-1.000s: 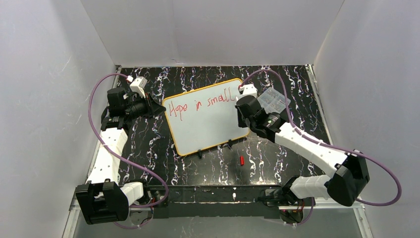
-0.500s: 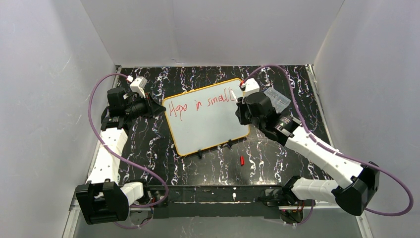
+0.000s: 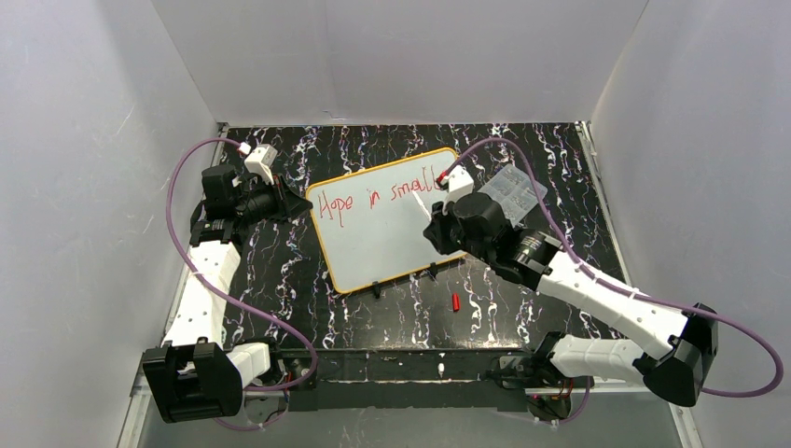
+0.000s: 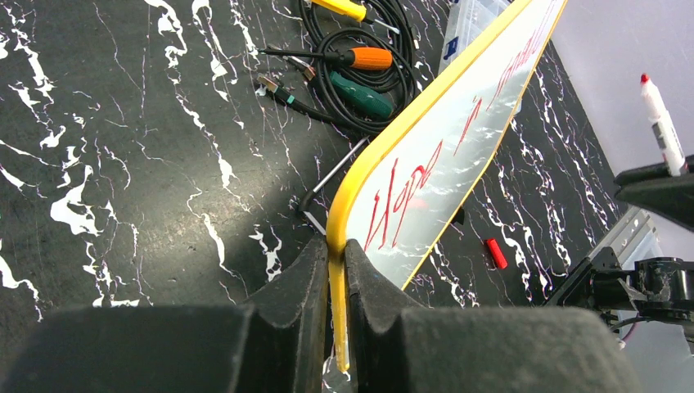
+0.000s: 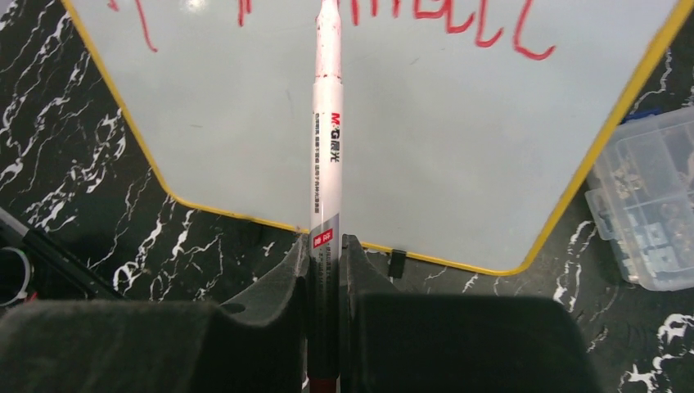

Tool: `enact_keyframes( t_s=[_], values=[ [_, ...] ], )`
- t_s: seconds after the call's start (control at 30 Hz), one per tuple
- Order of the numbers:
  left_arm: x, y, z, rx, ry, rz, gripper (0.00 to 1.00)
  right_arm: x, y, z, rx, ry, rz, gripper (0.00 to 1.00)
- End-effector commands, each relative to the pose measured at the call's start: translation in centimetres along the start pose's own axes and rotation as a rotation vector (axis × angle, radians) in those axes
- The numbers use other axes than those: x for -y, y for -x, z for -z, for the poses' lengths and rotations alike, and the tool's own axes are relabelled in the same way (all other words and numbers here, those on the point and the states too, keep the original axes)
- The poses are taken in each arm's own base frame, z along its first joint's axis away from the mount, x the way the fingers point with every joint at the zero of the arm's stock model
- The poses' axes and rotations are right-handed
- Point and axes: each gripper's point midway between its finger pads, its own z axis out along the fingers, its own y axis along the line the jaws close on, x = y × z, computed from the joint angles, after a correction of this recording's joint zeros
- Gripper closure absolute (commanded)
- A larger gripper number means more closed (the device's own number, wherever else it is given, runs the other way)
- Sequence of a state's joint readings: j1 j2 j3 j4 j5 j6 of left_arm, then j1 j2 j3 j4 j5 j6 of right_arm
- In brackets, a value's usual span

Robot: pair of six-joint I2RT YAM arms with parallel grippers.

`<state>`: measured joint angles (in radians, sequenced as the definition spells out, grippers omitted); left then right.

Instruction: Write a sentence on the whiteboard

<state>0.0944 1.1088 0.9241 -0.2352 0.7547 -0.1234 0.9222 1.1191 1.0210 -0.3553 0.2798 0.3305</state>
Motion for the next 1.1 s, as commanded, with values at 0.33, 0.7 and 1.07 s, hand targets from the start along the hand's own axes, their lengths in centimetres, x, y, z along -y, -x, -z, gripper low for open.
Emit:
enact_keyframes(
  t_s=[0.33, 0.7, 1.07],
  values=[
    [1.6, 0.3, 0.3, 0.017, -0.043, -0.043, 1.00, -6.9, -3.0, -0.7, 0.014, 0.179, -0.030, 0.99],
    [1.6, 0.2, 0.3, 0.016, -0.041, -0.045, 1.00, -9.8, -6.7, -3.9, -0.085, 0.193, 0.036, 0.99],
    [1.5, 0.2, 0.2, 0.013, -0.040, -0.043, 1.00, -11.6, -7.8, -6.7, -0.120, 0.193, 0.079, 0.99]
  ],
)
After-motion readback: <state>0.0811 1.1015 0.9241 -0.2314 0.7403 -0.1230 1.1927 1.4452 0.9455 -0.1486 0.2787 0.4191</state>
